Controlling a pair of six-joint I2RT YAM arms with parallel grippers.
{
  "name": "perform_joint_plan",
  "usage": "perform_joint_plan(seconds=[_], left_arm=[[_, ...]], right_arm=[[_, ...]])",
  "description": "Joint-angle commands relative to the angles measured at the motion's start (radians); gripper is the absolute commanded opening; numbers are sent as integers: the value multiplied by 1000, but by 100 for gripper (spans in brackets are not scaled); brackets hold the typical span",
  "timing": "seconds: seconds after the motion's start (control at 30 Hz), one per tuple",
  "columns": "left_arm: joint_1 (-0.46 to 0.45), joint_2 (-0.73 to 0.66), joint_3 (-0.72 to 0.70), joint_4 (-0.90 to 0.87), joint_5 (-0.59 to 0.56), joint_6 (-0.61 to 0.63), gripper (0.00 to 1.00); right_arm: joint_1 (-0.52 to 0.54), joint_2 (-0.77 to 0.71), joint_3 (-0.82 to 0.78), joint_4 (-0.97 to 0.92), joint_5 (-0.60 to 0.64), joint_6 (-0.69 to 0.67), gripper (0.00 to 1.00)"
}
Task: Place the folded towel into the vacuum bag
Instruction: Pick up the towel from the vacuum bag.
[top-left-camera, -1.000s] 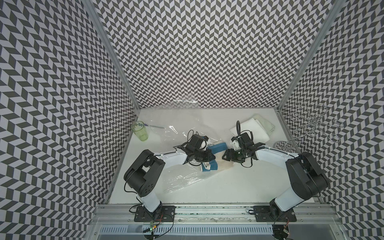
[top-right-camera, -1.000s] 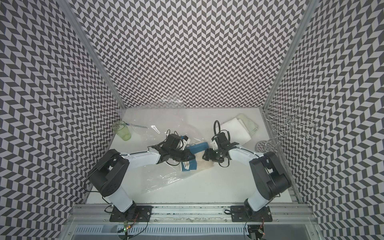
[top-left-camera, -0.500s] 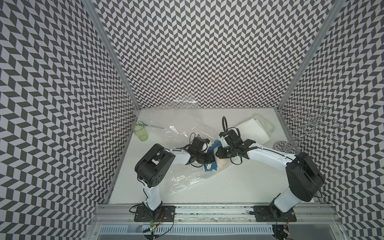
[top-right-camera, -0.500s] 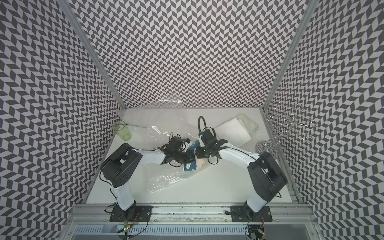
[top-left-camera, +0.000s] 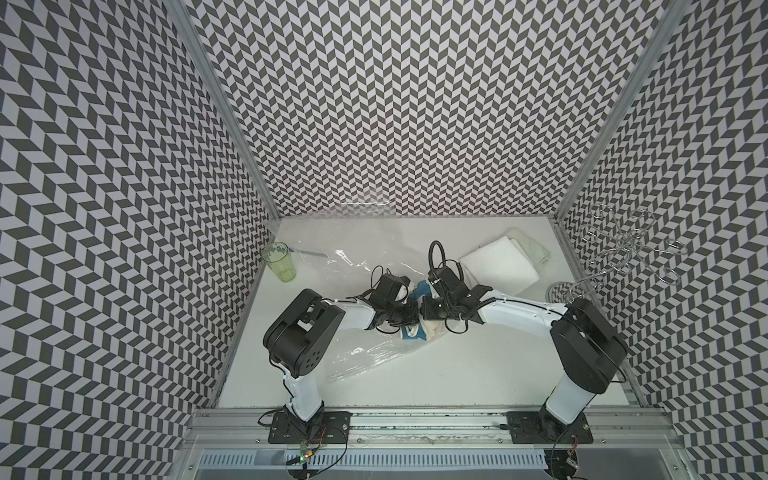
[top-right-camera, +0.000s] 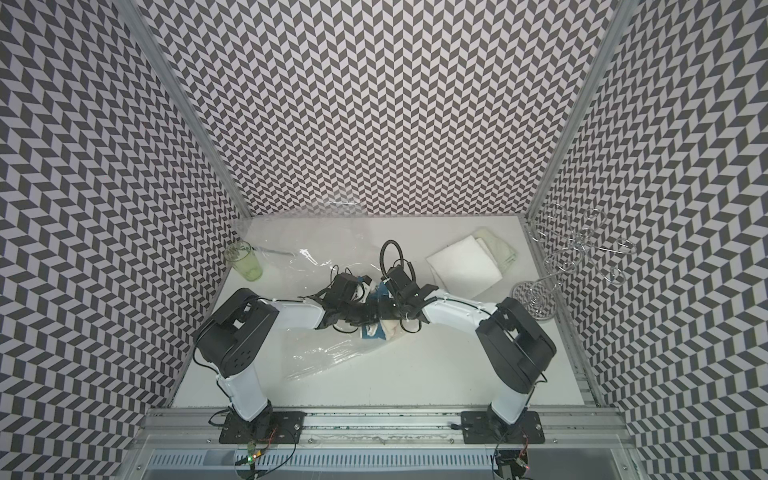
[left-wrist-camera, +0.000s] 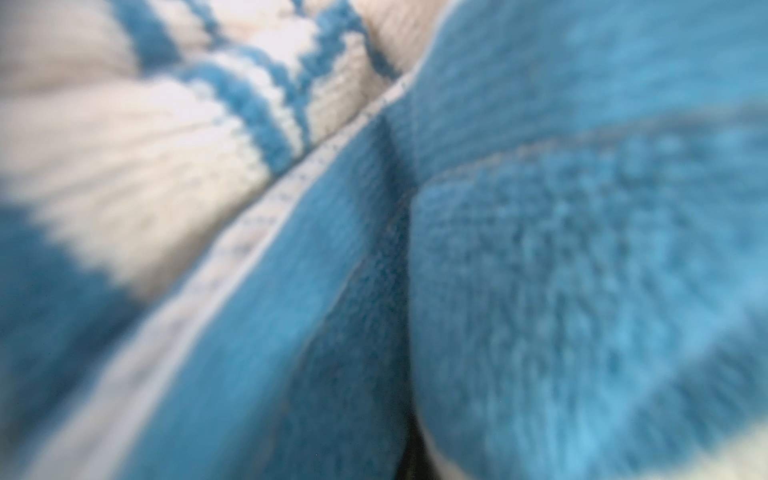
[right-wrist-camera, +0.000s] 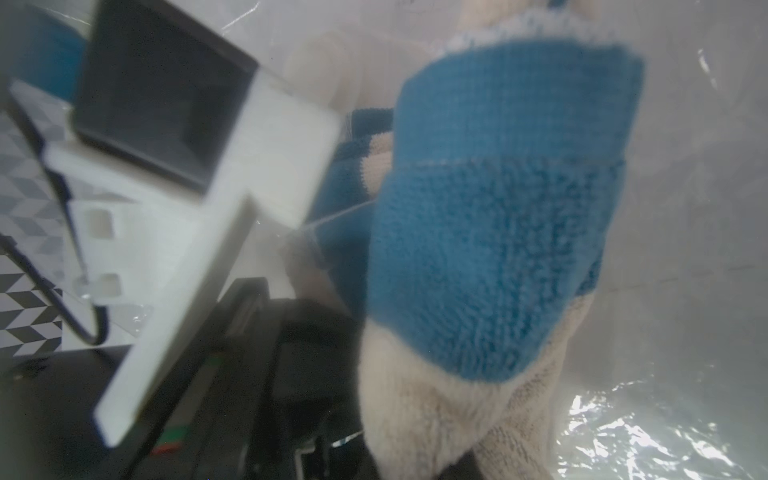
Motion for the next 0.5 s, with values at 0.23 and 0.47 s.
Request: perform_joint_plan(seconds=[0.23,0.47], left_arm=[[40,-248,-51,-153,6,43,15],[55,-189,-107,-57,9,13,15]], right_arm=[[-27,74,-81,-51,45,4,11],[-22,-19,-59,-54,-7,-20,13]])
